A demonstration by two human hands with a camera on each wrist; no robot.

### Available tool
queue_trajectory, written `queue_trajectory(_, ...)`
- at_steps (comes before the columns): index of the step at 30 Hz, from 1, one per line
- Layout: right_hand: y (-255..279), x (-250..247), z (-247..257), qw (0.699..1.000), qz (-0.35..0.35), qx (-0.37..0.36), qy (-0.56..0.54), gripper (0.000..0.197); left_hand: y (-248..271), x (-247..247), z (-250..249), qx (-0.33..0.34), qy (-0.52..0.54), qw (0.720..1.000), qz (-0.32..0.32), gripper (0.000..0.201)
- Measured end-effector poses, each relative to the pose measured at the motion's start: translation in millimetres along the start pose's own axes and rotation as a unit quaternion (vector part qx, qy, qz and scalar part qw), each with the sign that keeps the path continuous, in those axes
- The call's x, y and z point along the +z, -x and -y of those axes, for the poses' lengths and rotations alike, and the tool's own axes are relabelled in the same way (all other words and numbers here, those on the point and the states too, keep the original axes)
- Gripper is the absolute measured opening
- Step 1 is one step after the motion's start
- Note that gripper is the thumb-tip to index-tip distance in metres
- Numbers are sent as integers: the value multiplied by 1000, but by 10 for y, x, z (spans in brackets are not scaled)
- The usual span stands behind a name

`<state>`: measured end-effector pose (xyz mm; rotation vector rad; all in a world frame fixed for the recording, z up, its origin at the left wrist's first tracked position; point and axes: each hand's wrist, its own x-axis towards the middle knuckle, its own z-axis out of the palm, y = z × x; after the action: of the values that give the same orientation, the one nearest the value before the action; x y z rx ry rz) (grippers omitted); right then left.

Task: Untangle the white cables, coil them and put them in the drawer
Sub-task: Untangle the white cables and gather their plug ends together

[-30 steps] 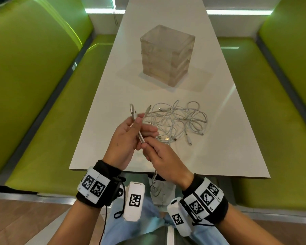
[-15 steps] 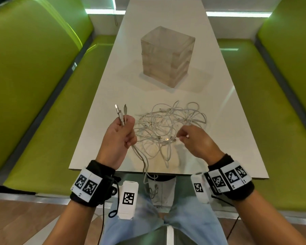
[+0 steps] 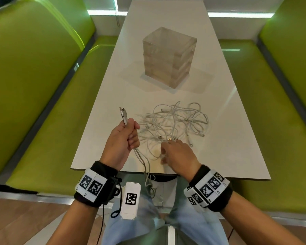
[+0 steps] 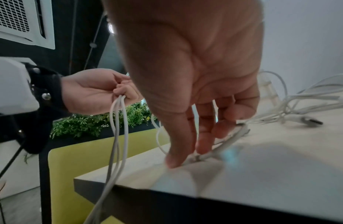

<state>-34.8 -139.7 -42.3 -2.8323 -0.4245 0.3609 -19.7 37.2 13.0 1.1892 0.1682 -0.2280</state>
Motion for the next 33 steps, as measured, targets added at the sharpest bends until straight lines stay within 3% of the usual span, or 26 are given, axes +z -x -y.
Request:
queue_trajectory(7,-60,22,17,998,-31,-50,-17,25,14,36,54,0,-18,1000,12,27)
queue_trajectory(10,-60,-122,-42,980,-55,-46,-184,15,22,30,61,5,-28,999,18,28)
queue_trajectory(12,-68,-313,-84,934,-95,6,-345,14,20,21,86,6,-33,999,21,28)
queue_trajectory(14,-81,-488,-108,864,-136,42,-482,12,12,30,122,6,-35,999,24,29)
queue_trajectory(18,-61,-636,-34,717,-137,44,-682,2,-7,90,197,3,-42,999,14,30)
queue_trajectory(20,-37,-613,14,654,-138,33,-744,9,-14,126,223,-12,-46,999,13,30)
queue_trajectory(23,-22,-579,98,595,-143,22,-791,16,5,166,248,-24,-39,999,26,31)
queue_trajectory(25,-17,-549,153,575,-117,18,-809,17,7,174,251,-20,-10,999,31,33)
queue_trajectory(26,-10,-521,182,576,-92,15,-812,17,5,176,243,-18,11,999,30,33)
queue_trajectory(27,0,-479,212,596,-70,14,-800,14,0,182,224,-16,27,999,25,33)
queue_trajectory(30,27,-333,307,711,-56,31,-700,6,-18,206,175,-3,33,999,20,30)
queue_trajectory(31,30,-309,330,737,-67,52,-671,10,-16,217,162,2,31,999,18,28)
queue_trajectory(33,17,-302,331,769,-125,98,-620,37,-15,204,153,20,18,1000,5,29)
